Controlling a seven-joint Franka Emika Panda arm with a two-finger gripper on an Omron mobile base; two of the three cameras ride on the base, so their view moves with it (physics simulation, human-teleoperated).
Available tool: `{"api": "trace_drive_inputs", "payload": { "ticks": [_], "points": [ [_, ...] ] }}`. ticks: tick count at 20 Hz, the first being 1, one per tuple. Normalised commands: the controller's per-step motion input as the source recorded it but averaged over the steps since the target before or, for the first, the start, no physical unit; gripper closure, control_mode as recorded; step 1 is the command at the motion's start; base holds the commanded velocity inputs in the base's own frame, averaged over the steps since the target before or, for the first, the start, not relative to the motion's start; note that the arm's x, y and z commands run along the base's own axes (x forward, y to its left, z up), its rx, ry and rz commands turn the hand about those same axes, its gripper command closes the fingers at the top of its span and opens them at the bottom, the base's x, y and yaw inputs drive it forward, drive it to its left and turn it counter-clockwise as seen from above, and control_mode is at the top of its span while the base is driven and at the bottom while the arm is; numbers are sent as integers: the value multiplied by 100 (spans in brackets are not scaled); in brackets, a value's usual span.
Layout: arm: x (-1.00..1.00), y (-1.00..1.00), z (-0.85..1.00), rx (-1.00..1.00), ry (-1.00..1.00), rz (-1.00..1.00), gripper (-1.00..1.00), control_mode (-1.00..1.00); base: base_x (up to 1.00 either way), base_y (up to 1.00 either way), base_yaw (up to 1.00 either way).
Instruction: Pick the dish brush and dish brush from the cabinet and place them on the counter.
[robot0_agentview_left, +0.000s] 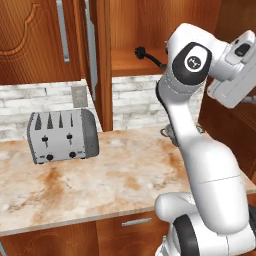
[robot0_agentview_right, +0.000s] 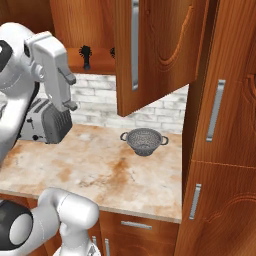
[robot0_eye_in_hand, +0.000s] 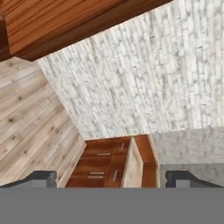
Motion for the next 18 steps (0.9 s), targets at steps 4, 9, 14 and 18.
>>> {"api": "trace_drive_inputs", "payload": {
  "ticks": [4,9,14,18],
  "points": [
    [23,37,0,-2,-2,-1,-100,-100,0,0,0],
    [28,26,-18,7,4,0,-100,-100,0,0,0],
    [8,39,-35,26,11,7,-100,-100,0,0,0],
    [13,43,-10,19,9,12,-100,-100,0,0,0]
  ]
}}
